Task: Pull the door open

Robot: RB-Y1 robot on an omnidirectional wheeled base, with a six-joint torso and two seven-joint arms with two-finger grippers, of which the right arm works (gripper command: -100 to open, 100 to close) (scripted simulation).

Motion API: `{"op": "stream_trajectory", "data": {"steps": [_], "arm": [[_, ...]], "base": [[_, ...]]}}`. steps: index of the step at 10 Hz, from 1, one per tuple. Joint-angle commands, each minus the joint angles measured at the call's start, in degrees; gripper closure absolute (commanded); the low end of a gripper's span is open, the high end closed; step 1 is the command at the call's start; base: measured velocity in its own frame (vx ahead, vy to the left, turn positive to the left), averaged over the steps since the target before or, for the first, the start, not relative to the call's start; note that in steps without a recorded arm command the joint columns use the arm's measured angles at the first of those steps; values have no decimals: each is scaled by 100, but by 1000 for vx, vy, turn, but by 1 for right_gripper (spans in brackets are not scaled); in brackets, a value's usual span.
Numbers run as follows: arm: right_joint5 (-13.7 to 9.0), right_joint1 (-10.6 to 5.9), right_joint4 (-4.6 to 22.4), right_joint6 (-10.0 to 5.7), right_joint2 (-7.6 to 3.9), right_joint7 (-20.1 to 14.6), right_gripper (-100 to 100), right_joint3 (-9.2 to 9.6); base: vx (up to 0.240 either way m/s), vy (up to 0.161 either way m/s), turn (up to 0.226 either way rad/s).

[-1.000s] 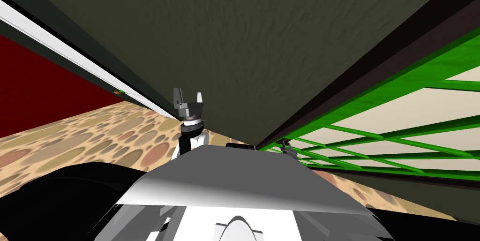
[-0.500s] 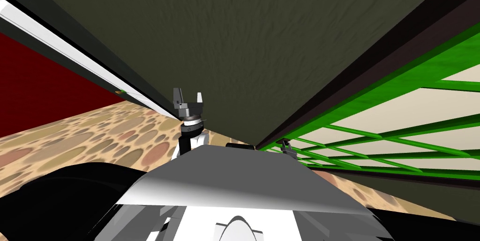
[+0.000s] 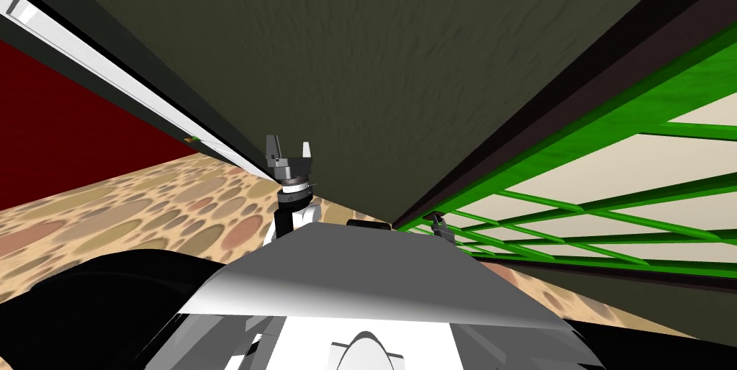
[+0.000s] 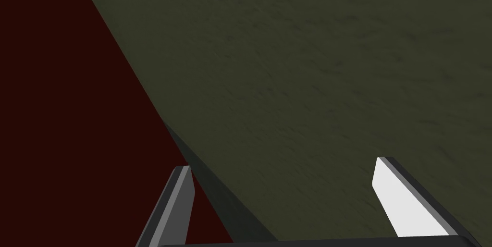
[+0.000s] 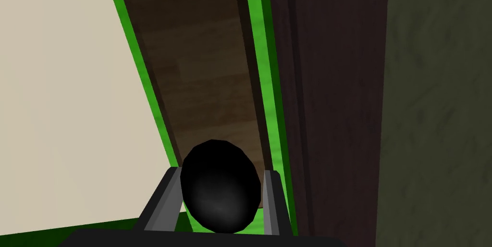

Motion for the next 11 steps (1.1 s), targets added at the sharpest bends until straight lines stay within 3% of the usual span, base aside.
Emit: {"op": "stream_trajectory", "data": {"steps": [1,11], "arm": [[-50,-3,-10,16,1,-286,100,34],[-307,-71,-73,99,-15,-1670,100,202]], "base": [[-34,-10,24],[-31,-9,22]]}}
